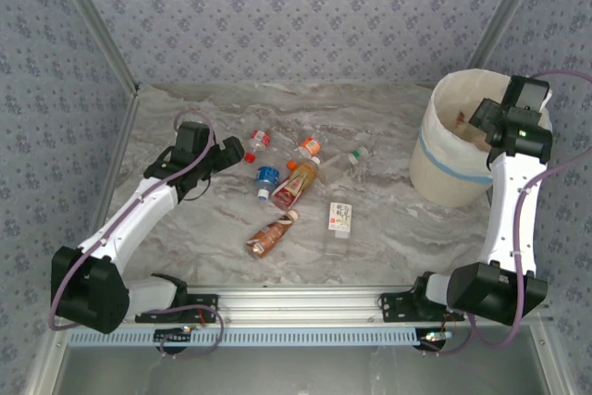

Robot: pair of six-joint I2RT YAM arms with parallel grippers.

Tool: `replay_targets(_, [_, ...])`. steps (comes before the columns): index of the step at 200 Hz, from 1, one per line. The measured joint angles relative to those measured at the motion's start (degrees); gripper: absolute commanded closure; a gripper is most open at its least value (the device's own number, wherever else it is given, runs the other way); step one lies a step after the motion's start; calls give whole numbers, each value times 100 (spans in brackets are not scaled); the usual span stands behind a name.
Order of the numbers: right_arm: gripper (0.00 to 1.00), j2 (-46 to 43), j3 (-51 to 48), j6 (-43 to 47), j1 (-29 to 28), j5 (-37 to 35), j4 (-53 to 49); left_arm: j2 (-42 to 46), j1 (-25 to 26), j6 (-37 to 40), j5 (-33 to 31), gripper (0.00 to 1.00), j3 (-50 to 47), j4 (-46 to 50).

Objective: Put the plastic bottles in the bin

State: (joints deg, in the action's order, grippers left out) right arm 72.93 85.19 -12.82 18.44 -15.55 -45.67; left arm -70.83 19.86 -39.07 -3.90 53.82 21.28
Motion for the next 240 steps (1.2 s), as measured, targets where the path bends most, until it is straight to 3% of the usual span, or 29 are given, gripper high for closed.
replay_targets(32, [0,-125,-149,-2,-81,-15,59,-2,0,0,0,1,0,2])
replay_targets(79, [0,-396,-315,48,-262,81,184,-24,0,0,0,1,0,2])
replay_targets(119, [0,-741,-439,79,-573,975,389,-107,0,0,20,1,0,2])
replay_targets(167, [0,-1069,-535,39,-1665,2009,874,-291,0,0,111,1,4,24])
replay_targets(202, [0,-1069,-688,-155,-2500,1862,1128,-444,0,44,258,1,164,142])
replay_targets(240, [0,-1069,-927,-400,-2916,1733,1338,-651,0,341,601,0,334,313])
